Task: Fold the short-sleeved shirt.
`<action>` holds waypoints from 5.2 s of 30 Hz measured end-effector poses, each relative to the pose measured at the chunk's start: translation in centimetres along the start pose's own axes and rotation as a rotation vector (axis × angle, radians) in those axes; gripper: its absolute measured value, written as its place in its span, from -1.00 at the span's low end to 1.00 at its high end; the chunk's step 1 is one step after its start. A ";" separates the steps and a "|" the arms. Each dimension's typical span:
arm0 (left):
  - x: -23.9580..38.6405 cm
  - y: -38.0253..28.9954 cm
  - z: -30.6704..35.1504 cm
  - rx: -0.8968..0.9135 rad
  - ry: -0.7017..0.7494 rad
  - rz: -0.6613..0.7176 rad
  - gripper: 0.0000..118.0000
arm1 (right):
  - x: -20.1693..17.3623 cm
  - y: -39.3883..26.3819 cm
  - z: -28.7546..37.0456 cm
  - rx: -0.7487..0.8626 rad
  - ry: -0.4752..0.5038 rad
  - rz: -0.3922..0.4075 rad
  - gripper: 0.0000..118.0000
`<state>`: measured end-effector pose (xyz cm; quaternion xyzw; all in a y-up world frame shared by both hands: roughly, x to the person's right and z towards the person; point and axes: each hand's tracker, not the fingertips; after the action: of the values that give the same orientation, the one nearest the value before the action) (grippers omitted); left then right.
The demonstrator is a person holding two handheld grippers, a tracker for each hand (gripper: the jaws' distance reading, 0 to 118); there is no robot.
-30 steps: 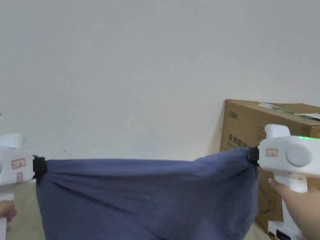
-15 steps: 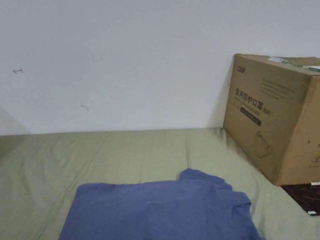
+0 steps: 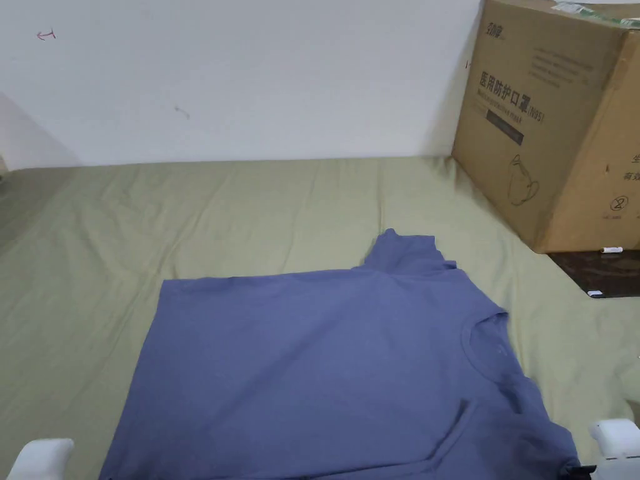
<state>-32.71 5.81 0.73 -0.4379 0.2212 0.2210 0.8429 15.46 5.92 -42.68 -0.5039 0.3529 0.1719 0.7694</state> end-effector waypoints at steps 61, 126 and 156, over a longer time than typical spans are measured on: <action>3.9 1.8 4.4 0.064 0.041 0.088 -0.92 | 0.2 1.3 -2.6 -0.167 0.000 -0.109 0.74; 3.9 7.1 5.2 0.161 0.020 0.150 -1.00 | -4.9 8.6 6.0 0.379 0.159 -0.160 -1.00; 3.1 9.5 -3.5 0.061 0.131 0.086 -0.95 | 3.3 13.0 -2.9 0.204 0.116 -0.348 0.99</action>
<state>-36.26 8.41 -8.89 -0.4158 0.3011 0.2209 0.8293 8.60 8.64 -54.25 -0.4859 0.3196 -0.0295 0.8129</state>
